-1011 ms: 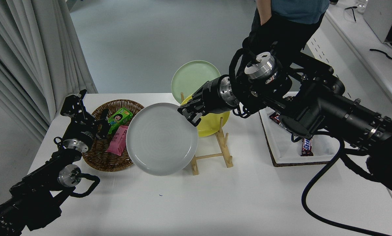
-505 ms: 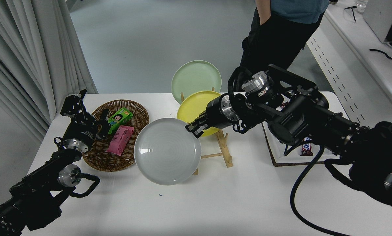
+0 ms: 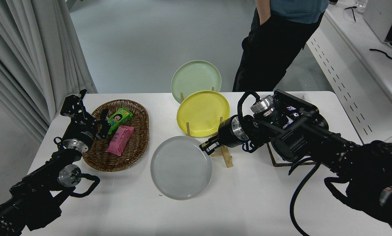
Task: Place the plate on the table
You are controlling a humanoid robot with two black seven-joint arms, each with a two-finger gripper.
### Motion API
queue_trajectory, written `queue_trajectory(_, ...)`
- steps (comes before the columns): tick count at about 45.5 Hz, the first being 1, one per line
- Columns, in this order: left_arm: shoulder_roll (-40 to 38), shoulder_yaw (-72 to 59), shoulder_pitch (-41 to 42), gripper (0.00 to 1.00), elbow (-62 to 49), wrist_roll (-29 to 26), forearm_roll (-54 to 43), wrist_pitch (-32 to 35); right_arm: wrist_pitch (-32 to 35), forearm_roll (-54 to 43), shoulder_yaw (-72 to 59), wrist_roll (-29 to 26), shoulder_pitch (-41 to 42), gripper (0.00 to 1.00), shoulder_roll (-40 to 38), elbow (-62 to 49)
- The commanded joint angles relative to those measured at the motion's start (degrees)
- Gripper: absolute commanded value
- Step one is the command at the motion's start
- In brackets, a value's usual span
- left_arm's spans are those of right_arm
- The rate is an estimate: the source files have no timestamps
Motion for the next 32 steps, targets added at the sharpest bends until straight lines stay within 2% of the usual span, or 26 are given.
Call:
queue_trajectory(1, 0.0, 0.0, 0.0, 1.0, 0.0, 0.0, 0.0, 0.03, 0.0, 0.42, -0.12, 0.0, -1.88, 0.0, 0.04, 1.81)
queue_trajectory(32, 0.0, 0.0, 0.0, 1.0, 0.0, 0.0, 0.0, 0.03, 0.0, 0.95, -0.65, -0.09, -6.62, 0.0, 0.04, 2.95)
